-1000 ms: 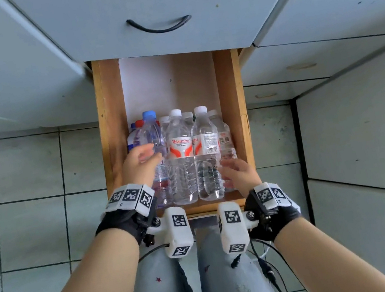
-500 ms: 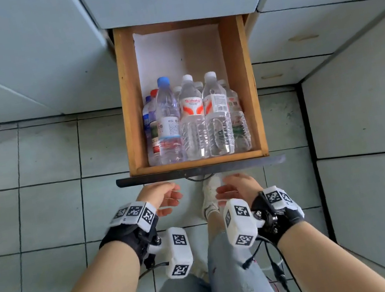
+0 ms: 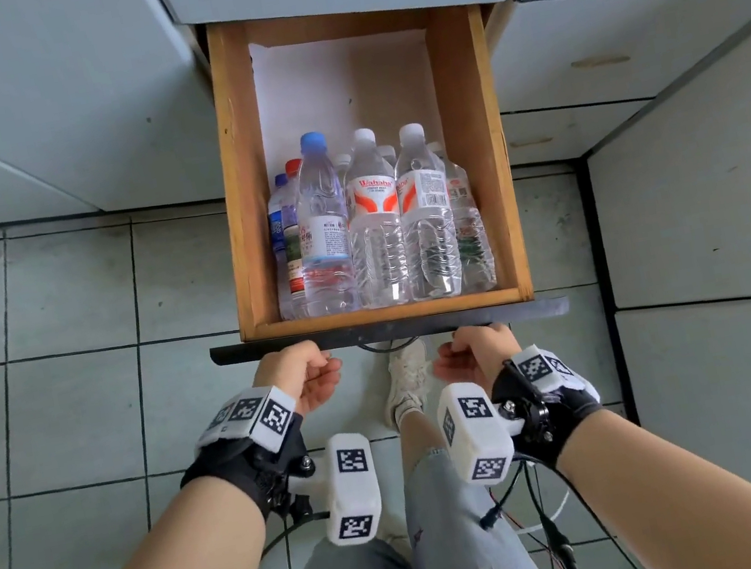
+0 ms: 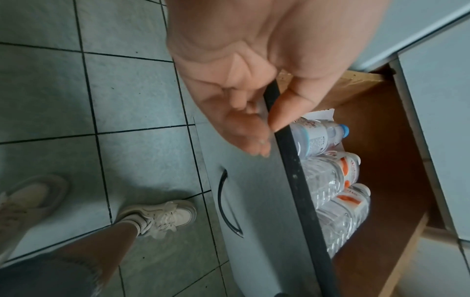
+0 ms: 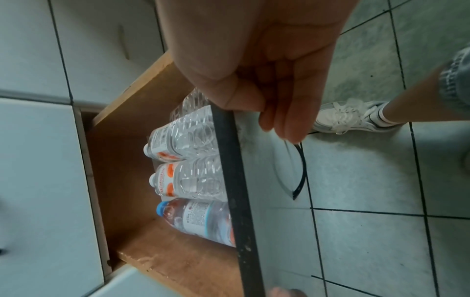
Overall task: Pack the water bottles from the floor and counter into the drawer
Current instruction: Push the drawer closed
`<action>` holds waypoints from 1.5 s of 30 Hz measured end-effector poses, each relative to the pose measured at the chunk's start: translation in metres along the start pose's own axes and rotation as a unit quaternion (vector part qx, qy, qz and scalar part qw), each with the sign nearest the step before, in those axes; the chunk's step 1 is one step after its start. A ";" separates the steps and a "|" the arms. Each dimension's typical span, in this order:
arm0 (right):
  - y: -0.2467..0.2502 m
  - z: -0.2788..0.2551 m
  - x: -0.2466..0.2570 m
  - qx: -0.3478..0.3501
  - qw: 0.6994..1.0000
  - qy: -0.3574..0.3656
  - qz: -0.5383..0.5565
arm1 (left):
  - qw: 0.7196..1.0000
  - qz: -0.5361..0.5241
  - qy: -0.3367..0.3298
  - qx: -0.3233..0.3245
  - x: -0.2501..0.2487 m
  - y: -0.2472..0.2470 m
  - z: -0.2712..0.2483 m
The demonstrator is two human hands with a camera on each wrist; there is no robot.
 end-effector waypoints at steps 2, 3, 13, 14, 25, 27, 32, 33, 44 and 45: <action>0.000 0.000 0.000 0.006 1.000 -0.004 -0.007 | 1.000 -0.001 -0.002 -0.001 0.001 0.000 0.000; 0.000 -0.001 -0.001 0.007 1.000 -0.006 -0.008 | 1.000 -0.001 -0.002 -0.001 0.002 0.001 0.000; -0.009 -0.002 0.022 0.009 1.000 -0.003 -0.017 | 0.999 -0.033 0.003 -0.007 -0.016 0.000 0.000; -0.010 -0.002 0.026 0.010 1.000 -0.006 -0.018 | 0.999 -0.037 0.004 -0.005 -0.020 -0.002 0.000; -0.015 0.017 0.060 0.014 0.999 -0.001 -0.048 | 0.998 -0.058 -0.016 -0.023 -0.054 -0.010 0.017; -0.019 0.021 0.075 0.012 0.999 0.002 -0.053 | 0.997 -0.059 -0.028 -0.030 -0.069 -0.013 0.021; -0.037 0.039 0.119 0.005 0.997 -0.019 -0.079 | 0.995 -0.067 -0.067 -0.043 -0.120 -0.023 0.028; -0.041 0.043 0.129 0.003 0.995 -0.025 -0.093 | 0.994 -0.069 -0.076 -0.044 -0.131 -0.025 0.030; -0.085 0.081 0.254 -0.008 0.983 0.008 -0.183 | 0.990 -0.047 -0.128 -0.033 -0.260 -0.046 0.070; -0.087 0.084 0.263 -0.017 0.981 0.013 -0.193 | 0.990 -0.043 -0.130 -0.034 -0.269 -0.047 0.073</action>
Point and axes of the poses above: each hand's wrist, its own z-axis towards the middle knuckle, its own y-axis out of the back of the hand, x = y × z, the point moved 9 cm from there along z, towards the middle knuckle, and after that the axes turned 10 degrees about x, right-handed, at the moved point
